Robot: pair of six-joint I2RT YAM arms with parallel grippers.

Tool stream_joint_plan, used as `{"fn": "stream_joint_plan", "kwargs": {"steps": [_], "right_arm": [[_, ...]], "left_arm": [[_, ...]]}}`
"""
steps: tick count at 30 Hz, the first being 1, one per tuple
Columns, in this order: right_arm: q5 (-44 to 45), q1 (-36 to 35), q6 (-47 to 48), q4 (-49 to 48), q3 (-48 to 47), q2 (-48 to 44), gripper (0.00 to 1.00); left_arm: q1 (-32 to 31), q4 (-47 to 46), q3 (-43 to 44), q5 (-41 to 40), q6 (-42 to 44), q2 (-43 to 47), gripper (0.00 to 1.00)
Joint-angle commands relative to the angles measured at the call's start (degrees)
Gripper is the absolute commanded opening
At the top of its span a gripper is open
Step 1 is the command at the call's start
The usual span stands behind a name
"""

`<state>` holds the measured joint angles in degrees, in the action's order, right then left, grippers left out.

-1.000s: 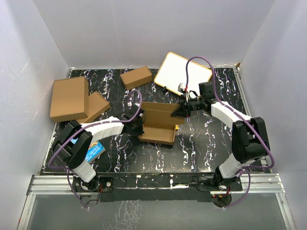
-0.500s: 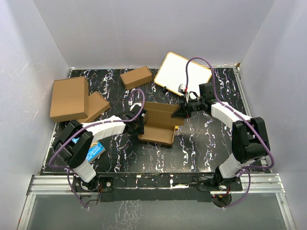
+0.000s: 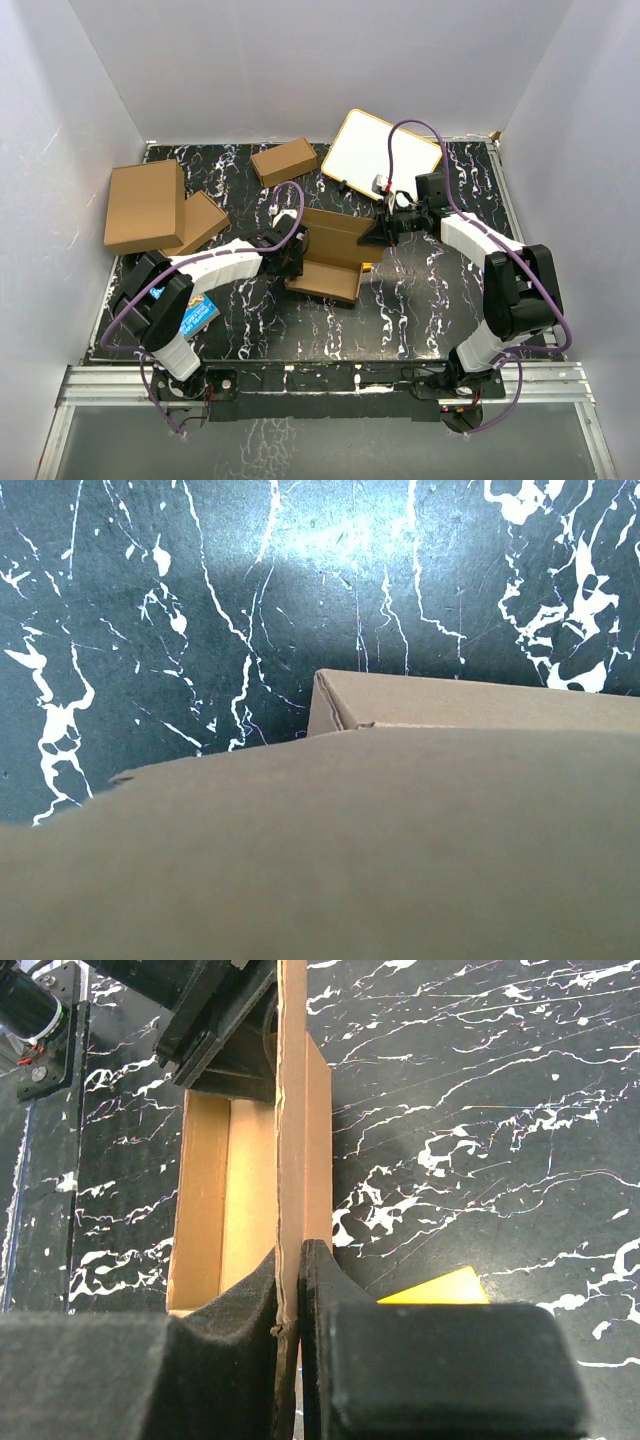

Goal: Fold the paper box

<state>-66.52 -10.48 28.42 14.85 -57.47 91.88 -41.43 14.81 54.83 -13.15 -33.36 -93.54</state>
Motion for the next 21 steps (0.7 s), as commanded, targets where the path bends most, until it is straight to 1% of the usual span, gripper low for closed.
{"fn": "stream_joint_plan", "kwargs": {"steps": [1, 3, 4, 5, 8, 10, 11, 14, 15, 21], "right_arm": [[-2.7, -0.8, 0.9, -4.4, -0.5, -0.7, 0.08], [-2.4, -0.9, 0.8, -4.5, -0.4, -0.7, 0.08], [-2.1, -0.8, 0.5, -4.8, -0.4, -0.8, 0.08], [-1.6, -0.8, -0.1, -5.3, -0.3, -0.8, 0.08], [1.0, -0.8, -3.9, -8.8, 0.6, -0.6, 0.08], [1.5, -0.8, -5.0, -9.4, 0.6, -0.5, 0.08], [1.1, -0.7, -5.2, -9.4, 0.5, -0.3, 0.08], [-0.7, -0.4, -5.2, -9.4, 0.5, -0.5, 0.08], [-1.3, -0.3, -4.9, -9.2, 0.5, -0.6, 0.08], [-1.6, 0.9, -3.3, -7.5, -0.1, -1.6, 0.08]], "left_arm": [[-1.9, -0.5, 2.0, 0.1, 3.7, 1.8, 0.43], [-1.9, -0.6, 1.6, 0.6, 4.1, 2.4, 0.43], [-1.9, -0.9, 1.1, 1.3, 4.7, 3.0, 0.46], [-1.9, -1.5, 0.5, 2.8, 5.9, 4.0, 0.51], [-1.9, -3.6, -2.3, 5.3, 8.3, 8.4, 0.74], [-1.9, -3.9, -4.0, 5.6, 9.3, 11.6, 0.86], [-1.8, -3.7, -4.6, 5.8, 10.0, 13.0, 0.89], [-1.5, -3.2, -6.0, 6.7, 11.5, 17.7, 0.96], [-1.3, -3.3, -6.4, 7.5, 11.9, 19.2, 0.97], [1.4, -2.3, -7.6, 14.9, 14.2, 26.6, 0.97]]}}
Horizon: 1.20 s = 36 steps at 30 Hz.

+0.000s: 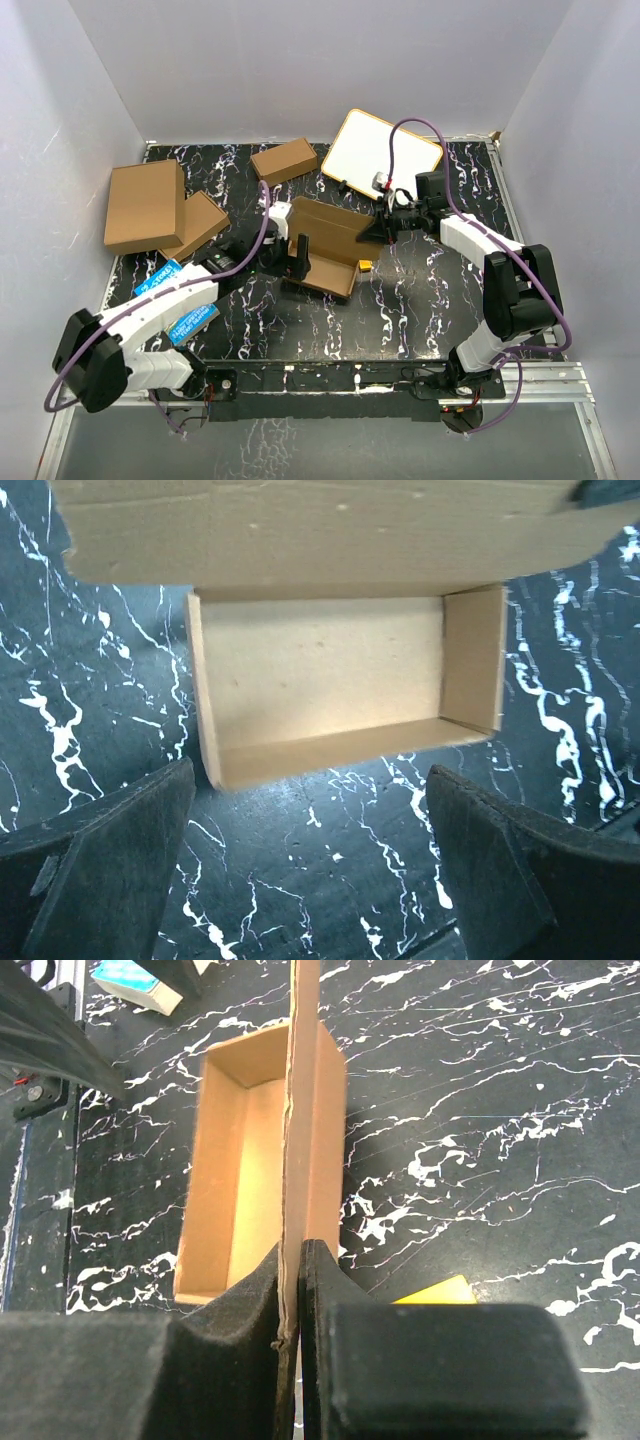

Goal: Fold the paper box

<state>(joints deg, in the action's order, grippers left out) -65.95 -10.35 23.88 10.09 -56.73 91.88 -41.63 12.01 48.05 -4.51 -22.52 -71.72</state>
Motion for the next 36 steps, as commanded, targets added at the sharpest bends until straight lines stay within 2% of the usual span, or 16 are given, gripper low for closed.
{"fn": "stream_joint_plan", "kwargs": {"steps": [1, 5, 8, 10, 13, 15, 16, 20, 24, 28, 31, 33, 36], "right_arm": [[-2.3, 0.8, 1.3, -2.7, -0.8, -1.7, 0.08], [-4.7, 0.9, 5.2, 1.9, -2.3, -0.8, 0.08], [-5.7, 0.9, 11.2, 8.8, -5.2, 0.2, 0.08], [-6.2, 0.8, 14.5, 12.7, -6.6, 1.0, 0.09], [-5.1, -1.2, 14.3, 14.7, -9.1, 2.7, 0.1], [-1.3, -4.0, 14.3, 16.2, -11.9, 4.3, 0.12], [1.5, -5.4, 14.2, 16.9, -13.3, 5.2, 0.19], [14.4, -8.4, 12.8, 20.1, -20.1, 10.2, 0.58], [21.2, -7.3, 13.0, 22.1, -23.1, 8.8, 0.78], [18.5, -2.8, 13.1, 22.2, -23.0, 2.4, 0.86], [11.0, 3.2, 12.7, 21.1, -19.6, -2.2, 0.86], [8.0, 5.7, 9.5, 16.4, -13.9, -5.2, 0.86], [6.1, 6.5, 4.4, 9.3, -3.3, -9.7, 0.87]], "left_arm": [[1.9, 1.1, -0.9, 6.5, 3.6, 5.8, 0.97], [5.9, 1.0, -1.0, 8.5, 4.0, 9.2, 0.97], [16.6, -3.3, -1.5, 21.7, 1.6, 10.4, 0.95], [21.1, -6.9, -1.3, 28.0, 0.4, 10.6, 0.95], [23.4, -10.8, -0.1, 31.9, 0.4, 10.7, 0.94], [23.7, -11.7, 0.8, 31.8, 0.7, 10.0, 0.95], [23.8, -11.6, 1.0, 31.5, 0.8, 9.6, 0.95], [24.1, -10.7, -0.3, 28.6, 0.0, 8.9, 0.95], [24.4, -9.7, -2.0, 25.5, 0.5, 10.9, 0.95], [24.4, -9.3, -1.9, 23.0, 2.2, 12.9, 0.95], [24.5, -10.7, -2.5, 23.1, 2.1, 12.9, 0.96], [24.6, -12.8, -3.7, 22.8, 0.5, 12.6, 0.97], [24.8, -17.7, -6.6, 18.4, -7.2, 12.4, 0.97]]}}
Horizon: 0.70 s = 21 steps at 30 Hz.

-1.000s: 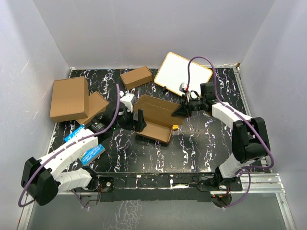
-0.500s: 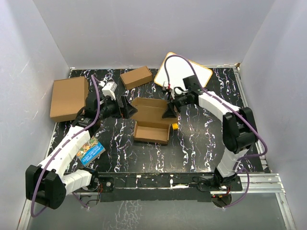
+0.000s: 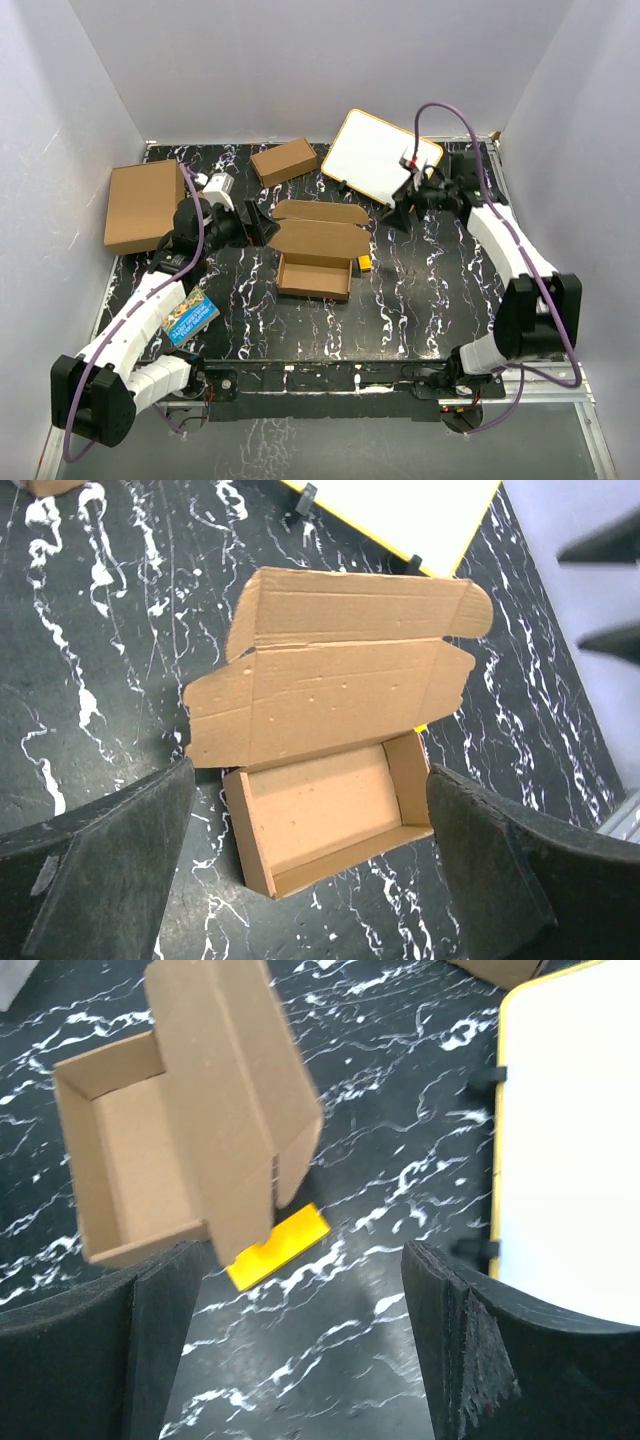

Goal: Fold the paper box

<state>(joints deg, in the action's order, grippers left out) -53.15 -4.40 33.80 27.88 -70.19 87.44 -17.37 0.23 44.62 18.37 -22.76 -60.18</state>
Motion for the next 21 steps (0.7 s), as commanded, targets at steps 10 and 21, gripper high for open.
{"fn": "stream_joint_plan", "kwargs": {"steps": [10, 21], "right_arm": [[0.8, 1.1, -4.9, -14.4, 27.1, -8.8, 0.84], [17.8, -7.2, -13.4, -23.7, 29.1, -5.0, 0.82]], "left_arm": [[0.6, -24.5, -12.9, -2.9, -17.1, -1.2, 0.97], [0.6, -28.0, -16.8, -3.4, -18.9, -0.6, 0.97]]}}
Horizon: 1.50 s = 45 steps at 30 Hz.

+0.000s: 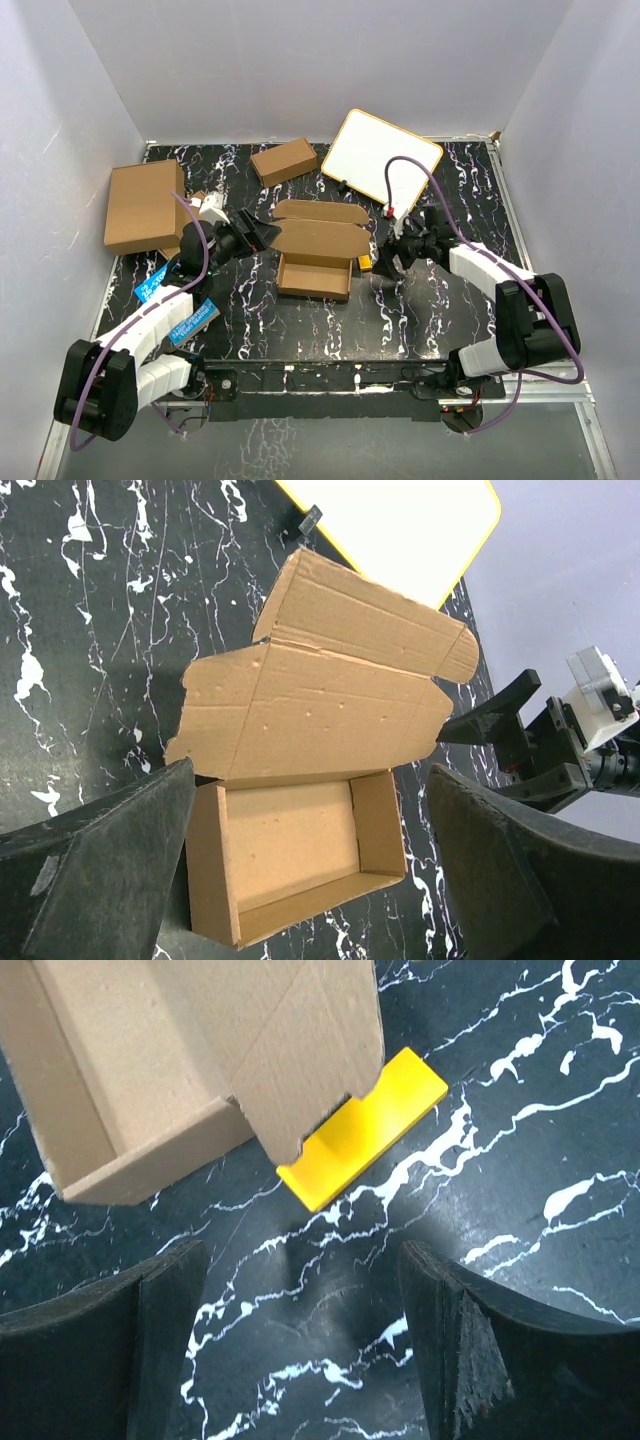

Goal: Fold the paper box

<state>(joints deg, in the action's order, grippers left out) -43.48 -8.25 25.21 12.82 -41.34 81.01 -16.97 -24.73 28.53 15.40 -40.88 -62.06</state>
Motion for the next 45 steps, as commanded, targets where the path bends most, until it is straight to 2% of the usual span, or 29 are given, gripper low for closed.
{"fn": "stream_joint_plan", "kwargs": {"steps": [1, 14, 18, 22, 31, 35, 40, 45], "right_arm": [[8.8, -4.1, -5.7, -8.8, 0.0, 2.1, 0.82], [20.3, -11.9, -14.5, -13.2, -2.0, 7.8, 0.8], [24.4, -13.0, -15.7, -14.3, -2.6, 9.1, 0.78], [26.7, -13.7, -16.6, -15.2, -2.9, 10.2, 0.71], [32.0, -17.6, -15.9, -15.8, -3.8, 12.3, 0.67], [35.0, -17.7, -14.9, -15.7, -3.9, 11.9, 0.61], [36.2, -17.2, -13.0, -15.5, -3.7, 10.7, 0.43], [33.5, -14.2, -11.7, -13.9, -3.7, 10.1, 0.33]], "left_arm": [[0.2, -3.1, -0.8, -0.6, -0.8, 1.3, 0.97], [0.3, -3.7, -1.8, -1.0, -1.5, 1.2, 0.97], [0.3, -3.9, -2.0, -0.9, -1.6, 1.2, 0.97], [0.3, -3.9, -2.0, -0.9, -1.7, 1.3, 0.97], [0.3, -3.5, -1.8, -1.1, -1.8, 1.5, 0.97], [0.3, -2.7, -1.9, -1.6, -1.7, 2.3, 0.97], [0.3, -2.7, -1.8, -1.4, -1.9, 1.7, 0.97], [0.3, -2.4, -1.6, -1.3, -1.9, 1.7, 0.97]]}}
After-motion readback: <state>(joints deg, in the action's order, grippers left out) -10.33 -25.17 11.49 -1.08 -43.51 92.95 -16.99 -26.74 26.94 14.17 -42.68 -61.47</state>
